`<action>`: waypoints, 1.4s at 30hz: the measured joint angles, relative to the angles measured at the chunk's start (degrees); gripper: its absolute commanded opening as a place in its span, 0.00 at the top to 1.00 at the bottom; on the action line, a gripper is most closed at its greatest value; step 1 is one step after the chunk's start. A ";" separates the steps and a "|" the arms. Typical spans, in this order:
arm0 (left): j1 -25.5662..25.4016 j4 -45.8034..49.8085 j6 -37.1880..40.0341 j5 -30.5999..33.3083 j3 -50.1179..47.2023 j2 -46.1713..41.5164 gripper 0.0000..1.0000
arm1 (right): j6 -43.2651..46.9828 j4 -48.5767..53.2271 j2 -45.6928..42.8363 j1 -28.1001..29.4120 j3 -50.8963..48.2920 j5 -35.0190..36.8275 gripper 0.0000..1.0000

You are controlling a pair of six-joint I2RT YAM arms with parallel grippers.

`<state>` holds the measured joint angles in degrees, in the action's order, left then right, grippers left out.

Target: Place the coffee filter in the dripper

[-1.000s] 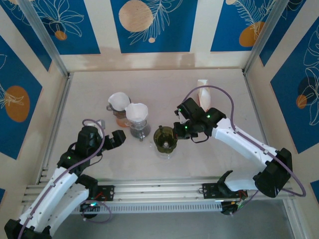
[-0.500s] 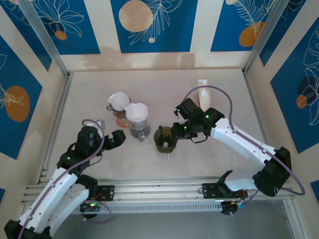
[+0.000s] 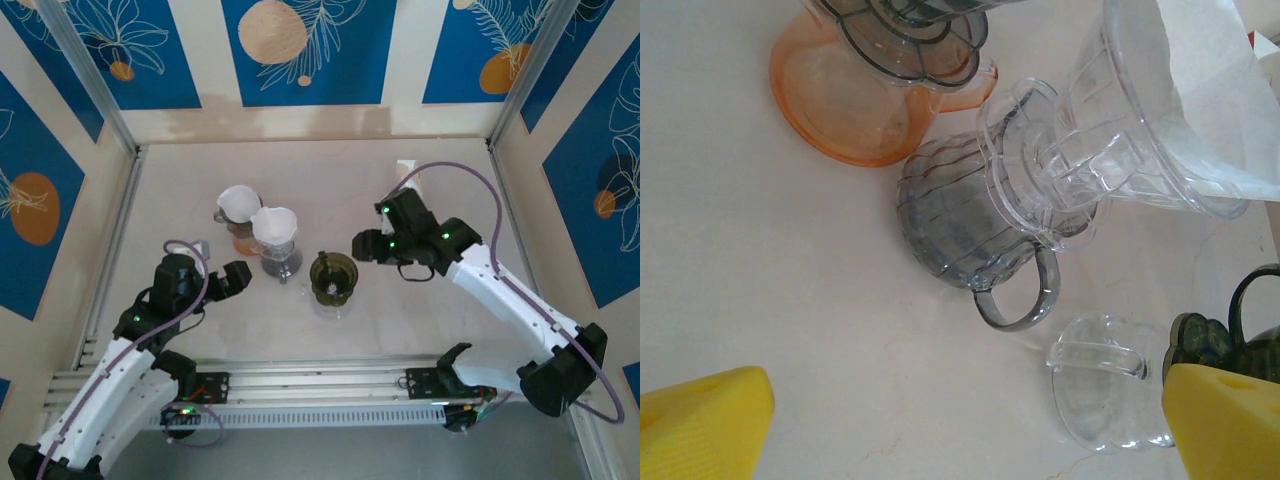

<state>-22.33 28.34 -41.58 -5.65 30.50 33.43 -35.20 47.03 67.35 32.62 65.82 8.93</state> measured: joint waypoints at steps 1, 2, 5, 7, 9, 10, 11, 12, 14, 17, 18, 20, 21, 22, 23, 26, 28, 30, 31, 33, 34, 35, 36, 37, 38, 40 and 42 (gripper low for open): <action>0.00 0.00 -0.02 0.00 0.00 0.02 0.00 | 0.35 -1.11 0.20 -1.86 0.00 0.00 0.44; 0.00 0.00 -0.07 0.00 0.00 0.07 0.00 | 0.66 -2.36 0.70 -3.65 0.02 0.02 0.46; 0.00 0.00 -0.09 0.00 0.00 0.15 0.00 | 2.08 -5.20 4.85 -9.11 1.01 0.44 0.51; 0.00 0.00 -0.09 -0.02 0.00 0.15 0.00 | 3.63 -7.45 9.40 -12.28 2.51 1.88 0.54; 0.00 0.00 -0.07 -0.02 0.00 0.15 0.00 | 4.72 -9.14 13.44 -14.78 4.11 3.23 0.57; 0.00 0.00 -0.07 -0.04 0.00 0.15 0.00 | 5.31 -9.75 15.63 -16.02 5.20 4.00 0.59; 0.00 0.00 -0.04 -0.02 0.00 0.15 0.00 | 5.97 -10.10 17.70 -17.25 6.40 4.66 0.59; 0.00 0.00 -0.04 -0.02 0.00 0.15 0.00 | 6.27 -10.51 19.34 -18.21 7.48 5.05 0.60; 0.00 0.02 0.07 -0.02 0.00 0.15 0.00 | 6.80 -11.43 22.47 -20.33 9.75 5.92 0.62; 0.00 0.00 0.11 -0.02 0.00 0.46 0.00 | 7.17 -12.72 25.64 -22.69 12.33 6.60 0.61; 0.00 0.00 0.11 -0.02 0.00 0.68 0.00 | 7.19 -12.90 26.47 -23.30 13.05 6.71 0.60; 0.00 0.00 0.11 -0.02 0.00 1.22 0.00 | 7.26 -13.60 28.61 -24.63 14.71 6.75 0.58; 0.00 -0.02 0.11 -0.02 0.00 1.46 0.00 | 7.21 -14.23 29.49 -25.16 15.15 6.47 0.58; 0.00 -0.02 0.11 -0.02 0.00 1.68 0.00 | 7.06 -14.97 30.42 -25.70 15.39 5.97 0.59; 0.00 -0.02 0.11 -0.04 0.00 2.01 0.00 | 6.80 -15.78 31.34 -26.32 15.45 5.42 0.58; 0.00 -0.04 0.11 -0.04 0.00 2.71 0.00 | 6.36 -16.94 33.20 -27.28 15.45 3.96 0.59; 0.00 -0.04 0.11 -0.07 0.00 2.82 0.00 | 6.21 -17.99 34.38 -27.69 15.45 3.19 0.60; 0.00 -0.04 0.13 -0.07 0.00 3.17 0.00 | 6.21 -18.80 35.45 -27.82 15.63 2.73 0.59; 0.00 -0.04 0.13 -0.04 0.04 3.34 0.00 | 6.23 -19.30 36.04 -27.82 15.78 2.43 0.60; 0.00 -0.07 0.13 -0.07 0.15 3.91 0.00 | 6.29 -20.72 37.18 -27.82 15.82 1.70 0.59; 0.00 -0.11 0.13 -0.07 0.17 4.15 0.00 | 6.40 -21.03 37.51 -27.82 15.82 1.42 0.59; 0.00 -0.11 0.13 -0.07 0.17 4.22 0.00 | 6.43 -21.38 37.88 -27.82 15.82 1.20 0.59; 0.00 -0.17 0.13 -0.07 0.17 4.22 0.00 | 6.43 -21.88 38.32 -27.82 15.85 1.07 0.59; 0.00 -0.26 0.13 -0.07 0.20 4.22 0.00 | 6.40 -22.16 38.75 -27.82 16.04 0.98 0.59; 0.00 -0.39 0.13 -0.07 0.20 4.22 0.00 | 6.40 -22.29 39.26 -27.82 16.37 0.90 0.60; 0.00 -0.46 0.11 -0.07 0.20 4.35 0.00 | 6.40 -22.62 39.91 -27.82 16.92 0.90 0.63; 0.00 -0.48 0.13 -0.07 0.22 4.68 0.00 | 6.43 -22.62 40.50 -27.82 17.62 0.92 0.66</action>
<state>-22.33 27.86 -41.45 -5.72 30.72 38.11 -28.77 24.40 107.85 4.80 83.44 9.85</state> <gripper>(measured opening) 0.997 0.368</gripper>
